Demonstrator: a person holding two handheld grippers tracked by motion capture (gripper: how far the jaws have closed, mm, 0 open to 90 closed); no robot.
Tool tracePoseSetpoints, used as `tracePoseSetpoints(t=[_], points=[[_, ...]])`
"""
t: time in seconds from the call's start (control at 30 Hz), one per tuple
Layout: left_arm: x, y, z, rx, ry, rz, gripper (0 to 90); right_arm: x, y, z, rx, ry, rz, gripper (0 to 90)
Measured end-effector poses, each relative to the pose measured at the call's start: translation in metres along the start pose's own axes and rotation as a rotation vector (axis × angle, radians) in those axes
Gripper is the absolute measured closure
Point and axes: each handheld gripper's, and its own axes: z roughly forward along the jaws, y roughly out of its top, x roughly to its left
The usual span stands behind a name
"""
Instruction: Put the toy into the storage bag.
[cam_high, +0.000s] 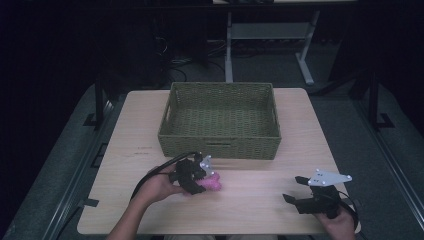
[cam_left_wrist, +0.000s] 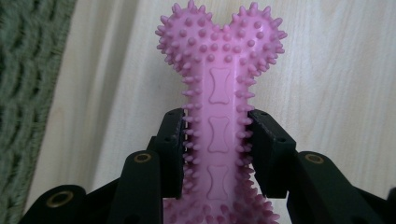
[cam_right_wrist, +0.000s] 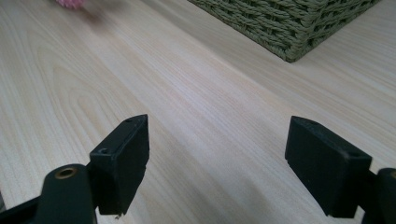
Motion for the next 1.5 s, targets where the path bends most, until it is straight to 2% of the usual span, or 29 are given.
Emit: tracePoseSetpoints(t=[0.37, 0.5, 0.9, 1.03, 1.23, 1.5], points=[[0.006, 0.005, -0.026, -0.029, -0.019, 0.010, 59.1, 0.000, 0.000, 0.000, 0.001, 0.001, 0.001, 21.4], [0.013, 0.008, -0.038, -0.050, -0.038, 0.011, 59.1, -0.001, 0.000, 0.000, -0.002, -0.002, 0.007, 21.0], [0.029, 0.017, -0.057, -0.044, -0.044, 0.018, 59.1, -0.003, -0.001, 0.001, 0.000, -0.004, 0.015, 21.0], [0.034, 0.019, -0.064, -0.068, -0.061, 0.019, 59.0, -0.005, -0.001, 0.001, -0.005, 0.000, 0.028, 21.0], [0.043, 0.023, -0.073, -0.072, -0.064, 0.017, 59.0, -0.007, -0.002, 0.003, -0.004, 0.003, 0.031, 20.8], [0.055, 0.035, -0.085, -0.070, -0.070, 0.041, 59.0, -0.008, -0.002, 0.002, -0.002, -0.006, 0.039, 20.7]])
